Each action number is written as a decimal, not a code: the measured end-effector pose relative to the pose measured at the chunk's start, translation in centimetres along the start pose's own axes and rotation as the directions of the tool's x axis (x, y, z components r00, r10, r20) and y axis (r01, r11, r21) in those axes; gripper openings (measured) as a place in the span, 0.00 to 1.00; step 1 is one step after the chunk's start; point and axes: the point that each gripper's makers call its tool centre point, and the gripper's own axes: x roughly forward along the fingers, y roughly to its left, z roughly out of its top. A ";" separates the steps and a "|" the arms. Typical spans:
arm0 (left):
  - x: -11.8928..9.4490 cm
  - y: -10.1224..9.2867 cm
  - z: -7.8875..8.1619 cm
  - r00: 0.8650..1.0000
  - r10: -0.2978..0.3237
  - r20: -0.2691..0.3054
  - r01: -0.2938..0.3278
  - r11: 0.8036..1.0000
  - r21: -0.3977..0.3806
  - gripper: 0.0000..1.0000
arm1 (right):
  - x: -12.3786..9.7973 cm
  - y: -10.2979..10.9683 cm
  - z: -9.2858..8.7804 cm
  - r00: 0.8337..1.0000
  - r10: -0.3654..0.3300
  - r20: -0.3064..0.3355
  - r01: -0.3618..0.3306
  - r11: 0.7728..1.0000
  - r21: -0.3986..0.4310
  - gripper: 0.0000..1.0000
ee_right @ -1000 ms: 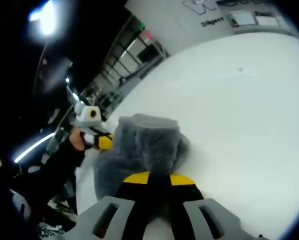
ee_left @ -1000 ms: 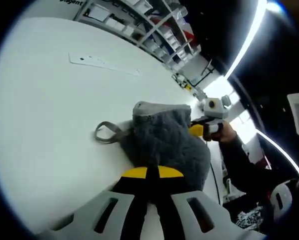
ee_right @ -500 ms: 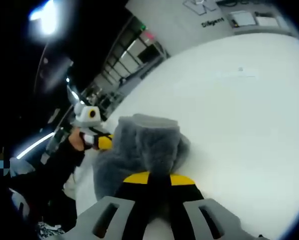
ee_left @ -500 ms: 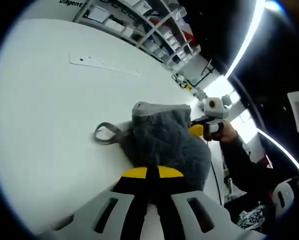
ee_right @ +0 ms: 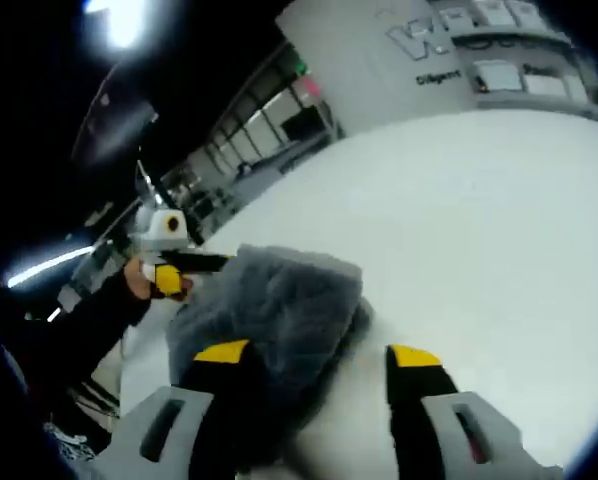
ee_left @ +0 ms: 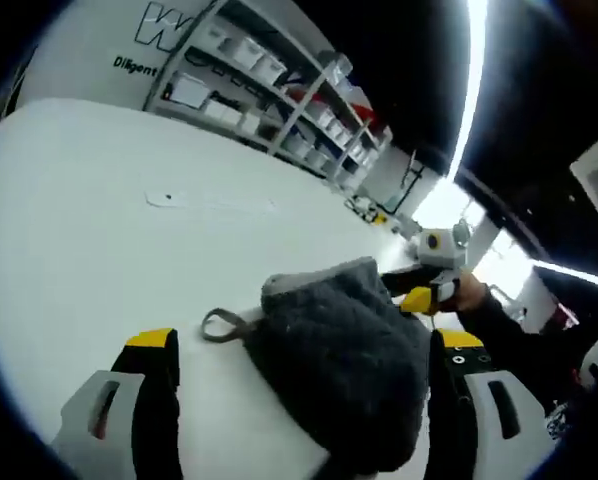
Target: Open the folded towel by lifting each exposed corner and separating the folded layers until the towel lies flat within the target outline without major curled edges
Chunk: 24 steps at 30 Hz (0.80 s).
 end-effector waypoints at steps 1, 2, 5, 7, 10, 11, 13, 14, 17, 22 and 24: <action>-0.7 0.3 0.0 0.999 0.040 -0.019 -0.040 0.999 0.013 1.00 | -0.2 0.1 0.6 0.999 -0.006 0.035 0.007 1.000 -0.029 0.99; -1.2 0.6 0.5 0.998 0.063 -0.004 -0.063 0.995 0.079 1.00 | -0.7 0.1 0.8 0.999 -0.013 0.038 0.016 0.997 -0.070 0.99; -2.4 0.6 1.6 0.995 0.101 0.028 -0.104 0.979 0.175 1.00 | -1.4 0.2 1.5 0.997 -0.034 0.062 0.042 0.990 -0.134 1.00; -2.9 0.1 2.0 0.994 0.102 0.037 -0.107 0.975 0.192 1.00 | -1.7 0.3 1.7 0.996 -0.044 0.073 0.054 0.988 -0.143 1.00; -3.6 0.2 3.1 0.987 0.144 0.073 -0.157 0.962 0.225 1.00 | -2.0 0.2 2.3 0.993 -0.073 0.097 0.089 0.981 -0.172 1.00; -3.7 0.3 3.2 0.985 0.157 0.074 -0.170 0.955 0.241 1.00 | -2.1 0.2 2.4 0.992 -0.084 0.099 0.101 0.979 -0.177 1.00; -3.9 0.7 3.6 0.976 0.198 0.089 -0.215 0.934 0.284 1.00 | -2.3 0.2 2.7 0.989 -0.095 0.112 0.115 0.975 -0.189 1.00; -4.0 0.7 3.6 0.973 0.213 0.092 -0.231 0.927 0.297 1.00 | -2.4 0.2 2.8 0.988 -0.104 0.118 0.126 0.972 -0.197 1.00; -4.2 0.8 3.9 0.965 0.242 0.100 -0.261 0.918 0.297 1.00 | -2.8 0.3 3.3 0.984 -0.114 0.136 0.142 0.966 -0.218 1.00; -5.1 2.5 4.3 0.928 0.351 0.127 -0.373 0.880 0.295 1.00 | -4.4 -0.5 4.8 0.953 -0.207 0.222 0.274 0.904 -0.329 1.00; -5.4 2.4 4.3 0.927 0.349 0.141 -0.375 0.883 0.282 1.00 | -5.0 -0.3 5.0 0.948 -0.205 0.245 0.278 0.907 -0.315 1.00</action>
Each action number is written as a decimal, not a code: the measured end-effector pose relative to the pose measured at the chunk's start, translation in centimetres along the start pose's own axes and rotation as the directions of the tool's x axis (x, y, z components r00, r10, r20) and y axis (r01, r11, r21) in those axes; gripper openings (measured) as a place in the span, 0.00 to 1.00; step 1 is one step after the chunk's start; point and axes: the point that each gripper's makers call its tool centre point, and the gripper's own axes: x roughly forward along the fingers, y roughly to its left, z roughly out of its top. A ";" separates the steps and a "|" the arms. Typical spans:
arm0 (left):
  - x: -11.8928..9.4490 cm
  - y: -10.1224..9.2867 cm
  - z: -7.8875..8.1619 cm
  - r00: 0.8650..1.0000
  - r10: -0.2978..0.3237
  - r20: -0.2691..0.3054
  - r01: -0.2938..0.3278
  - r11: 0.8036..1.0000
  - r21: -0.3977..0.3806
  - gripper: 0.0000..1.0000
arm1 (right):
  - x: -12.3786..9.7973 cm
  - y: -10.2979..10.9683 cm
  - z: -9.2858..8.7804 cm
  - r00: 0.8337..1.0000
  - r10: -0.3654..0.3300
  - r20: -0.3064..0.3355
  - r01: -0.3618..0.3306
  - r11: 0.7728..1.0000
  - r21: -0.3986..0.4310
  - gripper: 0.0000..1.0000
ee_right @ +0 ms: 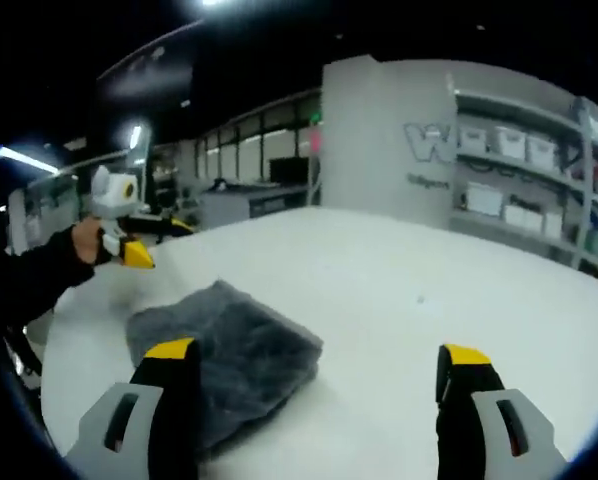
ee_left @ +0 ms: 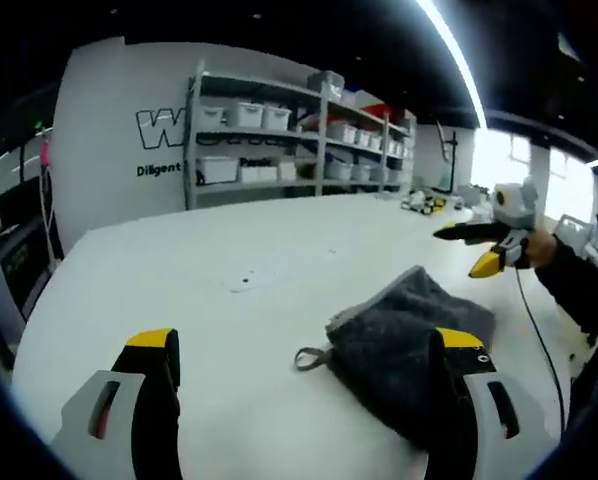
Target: Open the folded towel by lifting each exposed corner and separating the folded layers until the towel lies flat within the target outline without major curled edges
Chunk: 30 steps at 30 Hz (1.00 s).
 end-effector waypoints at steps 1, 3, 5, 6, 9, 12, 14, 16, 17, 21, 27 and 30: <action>-0.1 -0.1 0.1 1.000 -0.008 0.007 0.008 1.000 -0.012 1.00 | -0.3 -0.2 0.2 1.000 -0.007 0.011 0.007 1.000 0.003 1.00; -0.6 -0.3 0.6 0.999 -0.010 0.045 0.011 0.999 -0.031 1.00 | -1.1 -0.6 0.8 0.998 -0.033 0.045 0.033 0.999 -0.005 0.99; -1.1 -0.1 0.9 0.998 0.013 0.061 -0.012 1.000 -0.017 1.00 | -1.8 -0.9 1.2 0.997 -0.046 0.066 0.046 0.999 -0.002 0.99; -1.3 0.0 1.0 0.998 0.021 0.066 -0.020 1.000 -0.009 1.00 | -2.3 -1.0 1.4 0.995 -0.051 0.083 0.050 0.999 0.006 0.99; -2.2 -0.2 1.4 0.996 0.032 0.085 -0.033 0.999 0.002 1.00 | -3.1 -1.1 1.7 0.993 -0.057 0.106 0.055 0.998 0.023 0.99; -2.7 -0.9 1.5 0.995 0.012 0.099 -0.011 1.000 -0.011 1.00 | -3.6 -1.8 2.0 0.990 -0.062 0.123 0.058 0.998 0.035 0.99; -2.9 -1.2 1.4 0.995 0.007 0.099 -0.006 1.000 -0.016 1.00 | -3.8 -1.8 1.9 0.991 -0.062 0.123 0.058 0.998 0.033 0.99; -3.2 -1.6 1.1 0.995 0.010 0.097 -0.008 1.000 -0.021 1.00 | -4.1 -1.8 1.9 0.990 -0.066 0.126 0.063 0.998 0.029 0.99; -3.4 -1.9 0.9 0.995 0.009 0.097 -0.006 1.000 -0.031 1.00 | -4.3 -1.7 1.9 0.989 -0.069 0.128 0.066 0.997 0.026 0.99; -3.7 -2.1 0.3 0.996 -0.002 0.088 0.007 0.998 -0.057 1.00 | -5.0 -1.3 2.0 0.988 -0.068 0.137 0.065 0.998 0.022 0.99; -3.9 -2.6 0.1 0.996 -0.032 0.089 0.041 0.994 -0.099 1.00 | -5.4 -1.9 2.1 0.988 -0.075 0.136 0.074 0.997 0.015 0.99; -3.9 -2.8 0.1 0.995 -0.044 0.092 0.054 0.992 -0.115 1.00 | -5.3 -2.4 1.9 0.988 -0.078 0.132 0.076 0.997 0.023 0.98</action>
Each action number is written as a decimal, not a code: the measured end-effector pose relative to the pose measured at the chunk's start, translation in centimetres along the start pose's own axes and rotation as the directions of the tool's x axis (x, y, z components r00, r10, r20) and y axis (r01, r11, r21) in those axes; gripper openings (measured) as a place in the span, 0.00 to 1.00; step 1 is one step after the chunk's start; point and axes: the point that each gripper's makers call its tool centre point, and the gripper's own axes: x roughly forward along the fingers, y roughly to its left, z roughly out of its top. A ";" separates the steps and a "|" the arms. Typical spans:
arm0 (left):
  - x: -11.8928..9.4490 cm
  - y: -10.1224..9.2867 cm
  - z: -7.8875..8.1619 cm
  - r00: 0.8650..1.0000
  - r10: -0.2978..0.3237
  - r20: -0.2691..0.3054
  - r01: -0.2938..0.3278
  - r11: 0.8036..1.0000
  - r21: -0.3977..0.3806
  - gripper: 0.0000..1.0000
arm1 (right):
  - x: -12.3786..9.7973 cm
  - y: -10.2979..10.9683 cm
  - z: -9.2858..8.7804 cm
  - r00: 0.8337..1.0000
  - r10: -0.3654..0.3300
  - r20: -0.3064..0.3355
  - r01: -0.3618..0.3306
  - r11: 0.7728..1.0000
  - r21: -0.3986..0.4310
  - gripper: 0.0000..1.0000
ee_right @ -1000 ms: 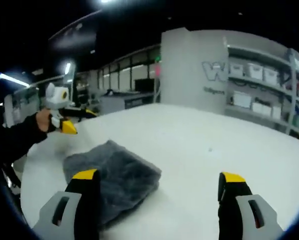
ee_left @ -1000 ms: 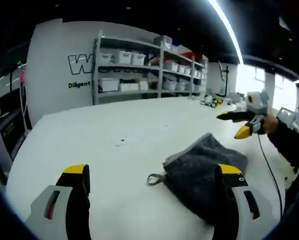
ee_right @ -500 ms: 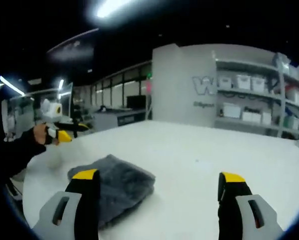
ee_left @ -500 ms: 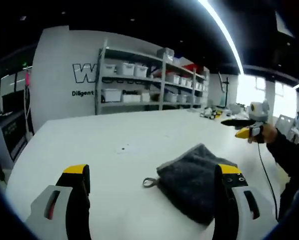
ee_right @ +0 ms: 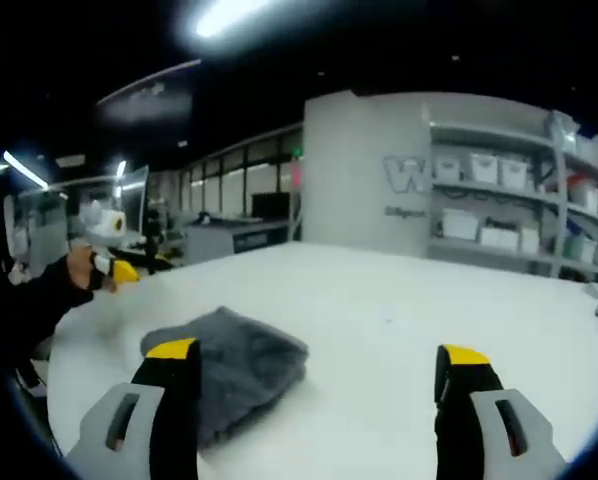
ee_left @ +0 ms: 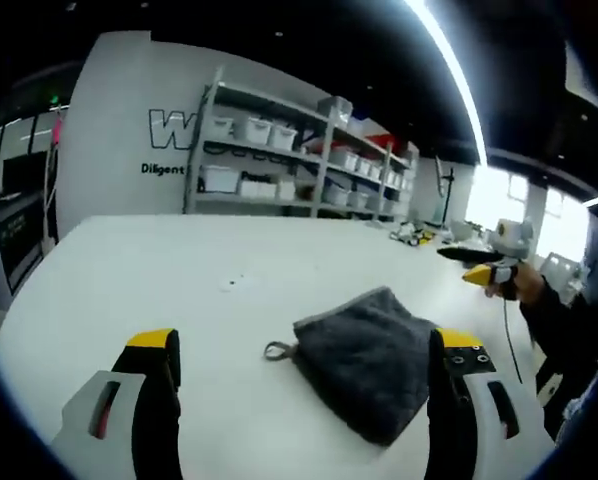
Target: Open the folded towel by lifting each exposed corner and separating the folded layers until the towel lies flat within the target outline without major curled edges
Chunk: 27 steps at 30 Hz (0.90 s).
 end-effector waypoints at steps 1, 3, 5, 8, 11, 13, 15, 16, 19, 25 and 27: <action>0.0 0.0 0.0 1.000 -0.001 0.001 0.001 1.000 -0.001 1.00 | 0.0 0.0 -0.1 1.000 -0.001 -0.002 0.001 1.000 0.000 0.98; 0.1 0.0 -0.1 1.000 0.000 -0.006 -0.001 1.000 -0.004 0.99 | 0.1 -0.1 -0.3 1.000 0.000 -0.008 0.000 1.000 0.003 0.97; 0.1 0.1 -0.1 1.000 0.002 -0.010 -0.002 1.000 -0.007 0.98 | 0.1 -0.2 -0.3 1.000 -0.001 -0.012 0.001 1.000 0.005 0.97; 0.3 0.9 0.0 1.000 0.012 -0.015 -0.012 1.000 -0.004 0.98 | 0.3 -0.4 -0.3 1.000 0.009 -0.020 -0.009 1.000 0.009 0.97; 0.4 1.8 0.1 0.999 0.027 -0.024 -0.026 1.000 0.008 0.98 | 0.5 0.0 -0.7 0.998 0.035 -0.046 -0.034 0.999 0.015 0.96; 0.7 2.0 0.3 0.999 0.017 -0.027 -0.017 1.000 0.002 0.98 | 0.8 0.0 -1.0 0.997 0.044 -0.063 -0.043 0.999 0.017 0.95; 1.2 2.1 0.4 1.000 0.009 -0.025 -0.009 1.000 -0.006 0.97 | 1.2 0.0 -1.2 0.996 0.050 -0.067 -0.049 0.999 0.019 0.93; 1.4 2.2 0.4 1.000 0.005 -0.024 -0.005 1.000 -0.012 0.95 | 1.4 0.0 -1.2 0.996 0.051 -0.066 -0.050 0.998 0.024 0.91; 2.8 2.2 -0.3 0.999 -0.024 -0.046 0.021 0.999 -0.049 0.95 | 2.6 -0.1 -2.2 0.995 0.065 -0.078 -0.061 0.997 0.053 0.90; 4.6 2.0 -1.3 0.994 -0.062 -0.084 0.057 0.996 -0.069 0.93 | 3.7 0.1 -2.7 0.992 0.078 -0.095 -0.069 0.994 0.087 0.88; 5.0 1.6 -1.7 0.992 -0.076 -0.096 0.069 0.995 -0.078 0.92 | 3.9 0.3 -2.7 0.992 0.080 -0.099 -0.071 0.993 0.090 0.88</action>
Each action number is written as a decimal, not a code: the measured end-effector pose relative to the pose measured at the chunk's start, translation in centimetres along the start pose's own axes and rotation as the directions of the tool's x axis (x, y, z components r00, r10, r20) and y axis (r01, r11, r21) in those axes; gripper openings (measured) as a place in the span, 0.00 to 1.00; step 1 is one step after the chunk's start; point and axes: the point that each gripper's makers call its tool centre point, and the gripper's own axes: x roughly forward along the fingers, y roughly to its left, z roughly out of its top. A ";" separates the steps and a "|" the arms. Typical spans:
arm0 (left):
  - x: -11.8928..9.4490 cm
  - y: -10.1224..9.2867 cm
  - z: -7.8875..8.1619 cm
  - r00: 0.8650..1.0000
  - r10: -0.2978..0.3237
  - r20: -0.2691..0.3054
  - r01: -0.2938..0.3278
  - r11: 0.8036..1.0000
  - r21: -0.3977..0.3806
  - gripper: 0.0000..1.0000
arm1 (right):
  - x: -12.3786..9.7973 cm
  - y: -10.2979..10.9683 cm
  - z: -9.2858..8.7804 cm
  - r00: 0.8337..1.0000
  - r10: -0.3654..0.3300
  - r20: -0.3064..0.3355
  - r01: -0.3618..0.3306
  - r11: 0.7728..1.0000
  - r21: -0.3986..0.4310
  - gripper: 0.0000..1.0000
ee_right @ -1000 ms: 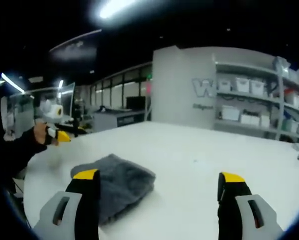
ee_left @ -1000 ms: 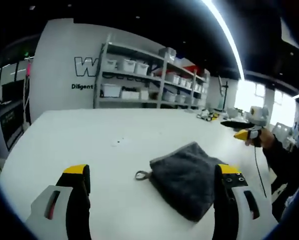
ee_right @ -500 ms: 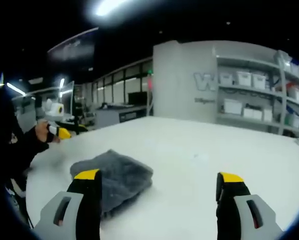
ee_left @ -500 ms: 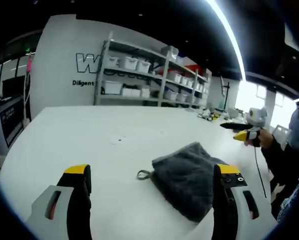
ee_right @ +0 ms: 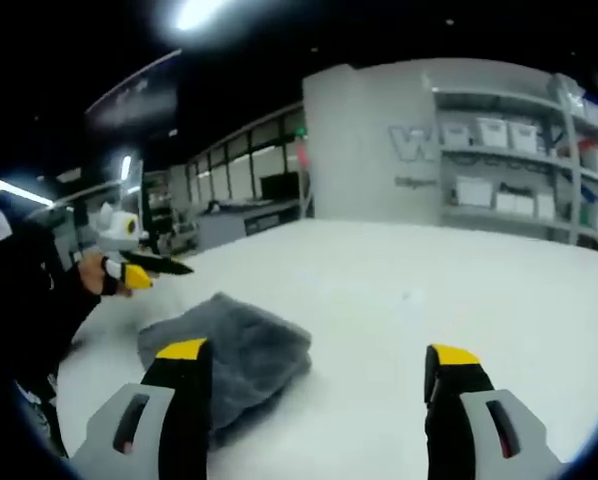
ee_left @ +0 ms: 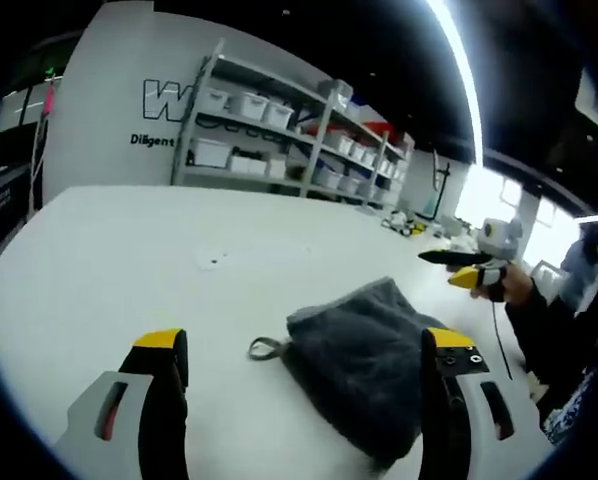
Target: Open the folded towel by lifting each exposed corner and separating the folded layers until the towel lies flat within the target outline without major curled edges
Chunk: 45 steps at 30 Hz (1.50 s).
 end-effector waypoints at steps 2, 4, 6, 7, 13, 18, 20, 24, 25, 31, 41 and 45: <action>0.2 0.2 0.0 1.000 -0.015 -0.004 0.015 1.000 -0.003 0.90 | 0.2 0.0 0.0 1.000 0.000 -0.003 0.000 1.000 0.001 0.86; 0.3 -0.7 -0.2 1.000 -0.030 0.000 0.030 1.000 -0.004 0.88 | 0.3 0.2 0.0 1.000 0.009 -0.008 -0.009 1.000 0.008 0.81; 0.7 -1.6 -0.6 0.999 -0.047 -0.002 0.047 0.999 -0.022 0.87 | 0.6 0.6 -0.1 1.000 0.024 -0.020 -0.024 1.000 0.021 0.77; 0.9 -1.7 -0.7 0.999 -0.054 -0.007 0.054 0.998 -0.024 0.87 | 0.7 0.8 -0.1 0.999 0.031 -0.023 -0.030 0.999 0.026 0.76; 1.9 -2.2 -1.6 0.996 -0.090 -0.028 0.088 0.994 -0.063 0.81 | 1.6 1.7 -0.5 0.995 0.076 -0.057 -0.074 0.997 0.034 0.65; 2.7 -2.6 -2.5 0.991 -0.128 -0.047 0.123 0.988 -0.098 0.75 | 2.4 2.6 -1.1 0.992 0.104 -0.079 -0.101 0.994 0.041 0.65; 2.7 -2.6 -2.3 0.989 -0.142 -0.038 0.137 0.983 -0.125 0.72 | 2.4 2.8 -1.2 0.990 0.114 -0.085 -0.110 0.993 0.049 0.64; 2.7 -3.0 -1.9 0.982 -0.185 -0.024 0.179 0.970 -0.166 0.70 | 2.6 3.1 -1.5 0.986 0.143 -0.089 -0.135 0.987 0.090 0.63; 2.7 -3.1 -1.9 0.980 -0.197 -0.024 0.190 0.966 -0.174 0.70 | 2.6 3.2 -1.6 0.984 0.151 -0.091 -0.142 0.985 0.099 0.62; 3.2 -3.2 -2.1 0.971 -0.235 -0.038 0.221 0.950 -0.222 0.63 | 3.0 3.8 -1.8 0.975 0.207 -0.078 -0.189 0.964 0.187 0.57; 3.9 -3.4 -2.5 0.961 -0.272 -0.050 0.251 0.934 -0.254 0.59 | 4.2 5.2 -3.2 0.957 0.278 -0.082 -0.244 0.926 0.287 0.53; 4.3 -2.6 -2.8 0.958 -0.279 -0.066 0.251 0.927 -0.277 0.55 | 4.6 5.3 -3.4 0.954 0.289 -0.079 -0.250 0.912 0.324 0.52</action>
